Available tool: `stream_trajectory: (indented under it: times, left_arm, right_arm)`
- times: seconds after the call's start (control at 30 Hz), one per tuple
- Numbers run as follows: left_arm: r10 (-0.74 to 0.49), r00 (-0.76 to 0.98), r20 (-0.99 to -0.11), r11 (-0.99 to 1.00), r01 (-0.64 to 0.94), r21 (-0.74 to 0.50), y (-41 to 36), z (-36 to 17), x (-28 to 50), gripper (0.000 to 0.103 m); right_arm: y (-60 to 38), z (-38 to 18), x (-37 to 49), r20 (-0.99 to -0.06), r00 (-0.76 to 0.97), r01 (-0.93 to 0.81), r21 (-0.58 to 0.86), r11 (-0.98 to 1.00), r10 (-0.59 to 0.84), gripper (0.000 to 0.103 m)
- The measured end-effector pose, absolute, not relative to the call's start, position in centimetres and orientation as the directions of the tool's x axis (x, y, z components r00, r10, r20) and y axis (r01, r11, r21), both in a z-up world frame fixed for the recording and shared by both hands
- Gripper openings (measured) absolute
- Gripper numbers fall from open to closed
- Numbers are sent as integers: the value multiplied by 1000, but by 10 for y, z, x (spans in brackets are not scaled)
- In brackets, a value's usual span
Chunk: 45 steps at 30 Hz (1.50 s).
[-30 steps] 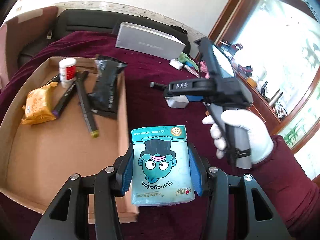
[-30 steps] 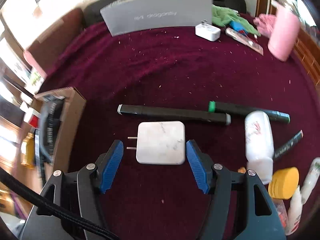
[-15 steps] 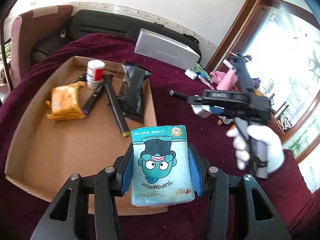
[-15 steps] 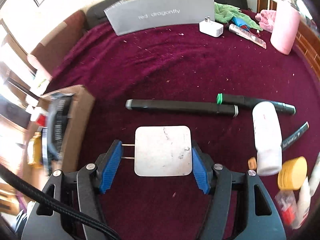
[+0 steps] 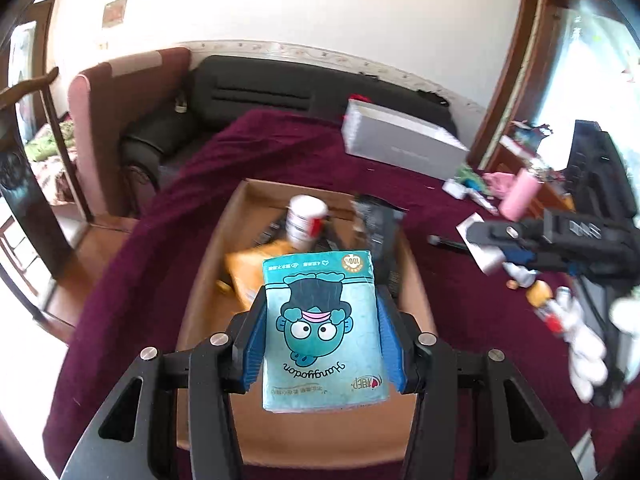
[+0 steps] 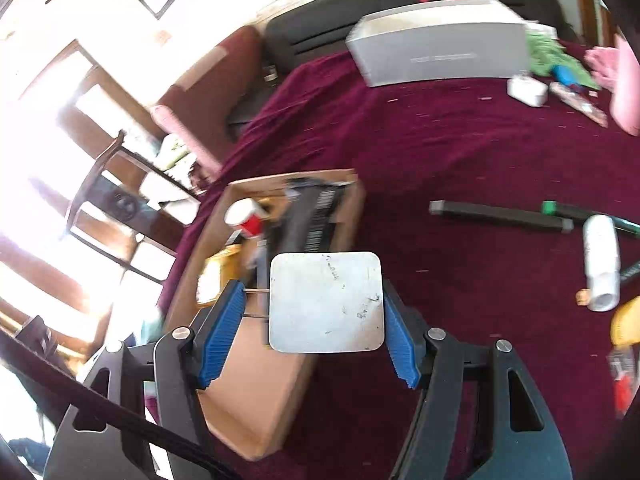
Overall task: Organize objects
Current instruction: 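Carry tissue pack and plug over the cardboard tray and open both tools, then withdraw both open tools from the tray back over the table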
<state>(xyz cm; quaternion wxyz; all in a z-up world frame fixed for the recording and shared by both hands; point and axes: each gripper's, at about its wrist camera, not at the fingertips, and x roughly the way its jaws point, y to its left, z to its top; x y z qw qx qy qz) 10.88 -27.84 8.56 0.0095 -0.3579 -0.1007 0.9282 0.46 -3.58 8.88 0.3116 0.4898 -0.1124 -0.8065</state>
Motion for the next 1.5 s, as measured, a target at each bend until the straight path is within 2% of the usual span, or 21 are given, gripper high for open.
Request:
stream_trajectory:
  times: [0.13,0.4,0.57,0.9,1.07,1.17,1.5]
  left_arm:
    - [43,-713,-699,-983,97,-159,-295,70,95,43]
    - [32,-652,-758,-983,117,-142,-305,29,95,43]
    - [20,-639,-769,-986,114,-120,-309,20,92,44]
    - [37,-641,-766,-983,115,-144,-313,16,89,46]
    - [58,-648,-760,-979,113,-171,-315,19,90,53]
    - [78,-653,-753,-976,105,-193,-315,23,91,58]
    - [50,-727,-685,-977,108,-186,-304,65,117,61]
  right_arm:
    - [-68,77,12,-720,-254,421,519,-744,-646,66]
    - [-124,35,28,-745,-109,458,550,-698,-658,66]
    - [-142,20,29,-761,-83,459,544,-702,-644,66]
    - [-154,17,21,-792,-128,462,485,-743,-597,66]
    - [-159,17,23,-802,-160,473,449,-758,-575,67]
    - [-157,21,24,-787,-175,476,458,-751,-591,67]
    - [-137,59,39,-741,-300,532,394,-750,-601,67]
